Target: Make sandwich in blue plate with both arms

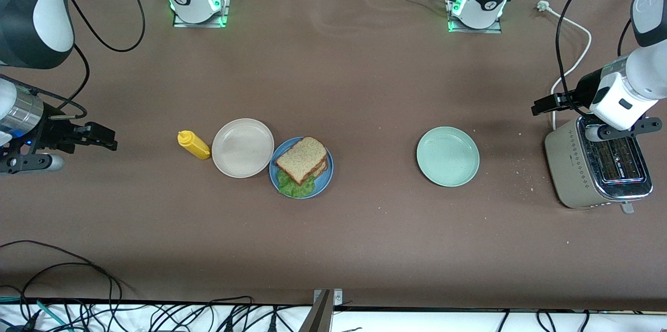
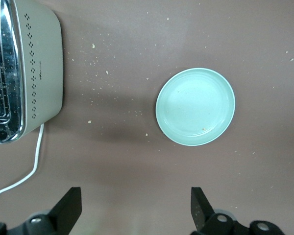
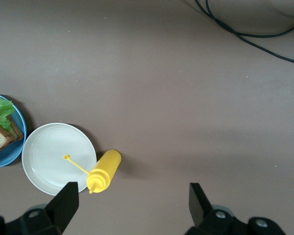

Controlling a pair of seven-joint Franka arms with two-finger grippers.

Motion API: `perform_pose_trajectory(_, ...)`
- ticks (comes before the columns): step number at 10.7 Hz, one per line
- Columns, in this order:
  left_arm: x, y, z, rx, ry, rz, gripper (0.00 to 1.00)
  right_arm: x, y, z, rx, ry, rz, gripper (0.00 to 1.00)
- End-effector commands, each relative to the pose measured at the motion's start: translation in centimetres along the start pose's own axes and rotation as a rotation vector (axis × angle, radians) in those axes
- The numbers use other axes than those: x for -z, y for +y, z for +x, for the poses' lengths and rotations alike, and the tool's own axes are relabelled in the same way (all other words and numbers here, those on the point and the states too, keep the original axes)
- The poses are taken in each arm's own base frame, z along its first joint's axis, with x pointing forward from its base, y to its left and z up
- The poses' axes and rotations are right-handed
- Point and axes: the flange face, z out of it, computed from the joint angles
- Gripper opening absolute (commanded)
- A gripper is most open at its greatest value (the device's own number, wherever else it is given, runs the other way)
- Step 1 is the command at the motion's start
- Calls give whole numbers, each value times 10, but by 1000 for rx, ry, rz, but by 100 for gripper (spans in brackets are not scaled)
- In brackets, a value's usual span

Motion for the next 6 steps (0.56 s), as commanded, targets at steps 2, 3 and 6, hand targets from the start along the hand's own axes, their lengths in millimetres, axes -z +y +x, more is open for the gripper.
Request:
perform_pose_trajectory(2, 1, -14, -4, -75, 19, 39, 98, 10, -1, -2, -4, -1, 4, 100)
perform_pose_trajectory(3, 2, -14, -4, -75, 22, 45, 98, 11, -1, -3, -1, 0, 3, 100)
perform_pose_trajectory(6, 6, -13, -5, -83, 26, 45, 99, 14, -1, -3, -2, 5, 1, 100)
